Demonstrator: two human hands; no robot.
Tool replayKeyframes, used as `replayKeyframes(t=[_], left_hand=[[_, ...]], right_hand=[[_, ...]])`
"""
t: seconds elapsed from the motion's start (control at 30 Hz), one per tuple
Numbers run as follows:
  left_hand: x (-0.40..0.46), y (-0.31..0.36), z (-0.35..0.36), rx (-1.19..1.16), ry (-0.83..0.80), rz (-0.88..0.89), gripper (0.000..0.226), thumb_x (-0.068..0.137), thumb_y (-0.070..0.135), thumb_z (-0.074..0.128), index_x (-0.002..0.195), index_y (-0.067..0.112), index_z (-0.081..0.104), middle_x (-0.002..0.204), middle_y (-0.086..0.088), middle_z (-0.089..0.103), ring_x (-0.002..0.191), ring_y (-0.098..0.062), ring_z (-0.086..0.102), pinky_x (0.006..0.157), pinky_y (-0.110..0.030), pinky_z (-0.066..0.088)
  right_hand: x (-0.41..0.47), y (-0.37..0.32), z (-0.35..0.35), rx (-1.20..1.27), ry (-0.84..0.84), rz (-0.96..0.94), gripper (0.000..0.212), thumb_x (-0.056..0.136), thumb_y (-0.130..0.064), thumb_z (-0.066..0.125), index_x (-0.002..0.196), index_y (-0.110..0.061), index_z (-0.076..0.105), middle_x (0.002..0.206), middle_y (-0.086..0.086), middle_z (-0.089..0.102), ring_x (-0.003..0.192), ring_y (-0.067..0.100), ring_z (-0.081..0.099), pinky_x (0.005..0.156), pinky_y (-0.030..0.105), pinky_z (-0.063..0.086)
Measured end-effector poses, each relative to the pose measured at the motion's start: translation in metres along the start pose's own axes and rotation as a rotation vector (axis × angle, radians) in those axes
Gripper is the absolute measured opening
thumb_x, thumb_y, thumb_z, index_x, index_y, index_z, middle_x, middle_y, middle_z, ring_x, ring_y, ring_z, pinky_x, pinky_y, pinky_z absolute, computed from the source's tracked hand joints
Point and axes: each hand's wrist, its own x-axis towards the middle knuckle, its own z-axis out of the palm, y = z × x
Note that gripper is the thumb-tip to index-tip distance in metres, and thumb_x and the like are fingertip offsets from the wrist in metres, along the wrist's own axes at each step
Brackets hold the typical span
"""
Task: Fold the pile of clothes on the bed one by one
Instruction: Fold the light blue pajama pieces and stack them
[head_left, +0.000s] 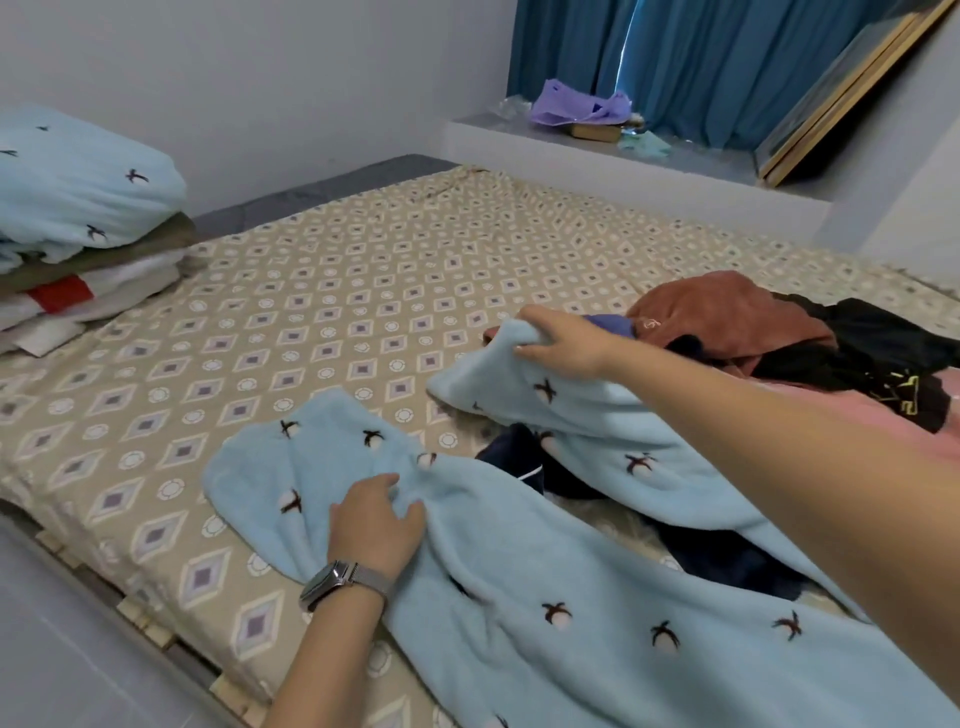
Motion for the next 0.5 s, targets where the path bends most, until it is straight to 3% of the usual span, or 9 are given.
replayKeyframes(t=[0.03,0.1,0.13,0.2,0.27,0.37,0.43,0.5], left_hand=[[-0.002,0.008,-0.002,-0.223,0.040,-0.022,0.039,0.089,0.034,0.063,0.122,0.014,0.064,0.128,-0.008,0.062,0.123,-0.024,0.054,0.106,-0.036,0.037],[-0.006,0.026,-0.007,-0.741,-0.083,-0.155,0.029,0.089,0.034,0.066,0.097,0.007,0.071,0.105,-0.011,0.071,0.103,-0.023,0.066,0.091,-0.031,0.050],[-0.007,0.035,-0.009,-1.008,-0.205,-0.239,0.031,0.089,0.035,0.066,0.095,0.004,0.067,0.103,-0.014,0.071,0.099,-0.023,0.068,0.087,-0.031,0.054],[-0.007,0.047,-0.011,-1.367,-0.396,-0.323,0.044,0.088,0.042,0.063,0.109,0.005,0.055,0.115,-0.017,0.065,0.104,-0.024,0.066,0.087,-0.035,0.056],[-0.005,0.056,-0.011,-1.461,-0.501,-0.291,0.056,0.083,0.052,0.060,0.124,0.015,0.048,0.125,-0.014,0.061,0.112,-0.024,0.063,0.090,-0.038,0.054],[-0.005,0.070,-0.008,-1.397,-0.562,-0.170,0.063,0.077,0.053,0.063,0.128,0.016,0.058,0.116,-0.005,0.069,0.100,-0.018,0.067,0.086,-0.043,0.056],[-0.009,0.079,-0.003,-1.356,-0.533,-0.179,0.048,0.083,0.045,0.066,0.120,0.014,0.064,0.105,-0.006,0.073,0.090,-0.019,0.071,0.075,-0.041,0.058],[-0.009,0.082,0.003,-1.232,-0.415,-0.262,0.034,0.087,0.035,0.068,0.109,0.009,0.067,0.089,-0.009,0.075,0.075,-0.018,0.073,0.062,-0.033,0.059]], right_hand=[[-0.002,-0.002,0.011,0.099,0.011,-0.031,0.025,0.098,-0.025,0.054,0.118,-0.010,0.050,0.115,0.005,0.057,0.107,0.023,0.054,0.088,0.032,0.040],[-0.008,-0.008,0.026,0.331,0.007,-0.020,0.018,0.098,-0.025,0.056,0.111,-0.013,0.053,0.109,0.001,0.057,0.102,0.019,0.057,0.089,0.033,0.044],[-0.012,-0.011,0.028,0.463,-0.032,0.013,0.013,0.097,-0.024,0.057,0.107,-0.017,0.054,0.107,-0.001,0.058,0.098,0.015,0.058,0.088,0.029,0.046],[-0.023,-0.018,0.029,0.608,-0.144,0.031,0.005,0.096,-0.021,0.060,0.098,-0.024,0.055,0.096,-0.008,0.060,0.086,0.004,0.058,0.077,0.019,0.046],[-0.036,-0.025,0.031,0.512,-0.187,-0.075,0.009,0.095,-0.018,0.062,0.099,-0.024,0.055,0.091,-0.012,0.058,0.081,-0.001,0.056,0.075,0.017,0.044],[-0.054,-0.033,0.050,0.210,-0.196,-0.220,0.026,0.092,-0.018,0.063,0.117,-0.021,0.054,0.112,-0.006,0.061,0.102,0.008,0.057,0.089,0.027,0.044],[-0.065,-0.036,0.065,0.050,-0.221,-0.238,0.045,0.090,-0.019,0.063,0.134,-0.020,0.051,0.130,-0.002,0.059,0.117,0.014,0.053,0.098,0.028,0.041],[-0.072,-0.026,0.069,0.011,-0.198,-0.201,0.054,0.088,-0.018,0.066,0.139,-0.019,0.050,0.136,-0.001,0.057,0.120,0.016,0.052,0.095,0.022,0.038]])
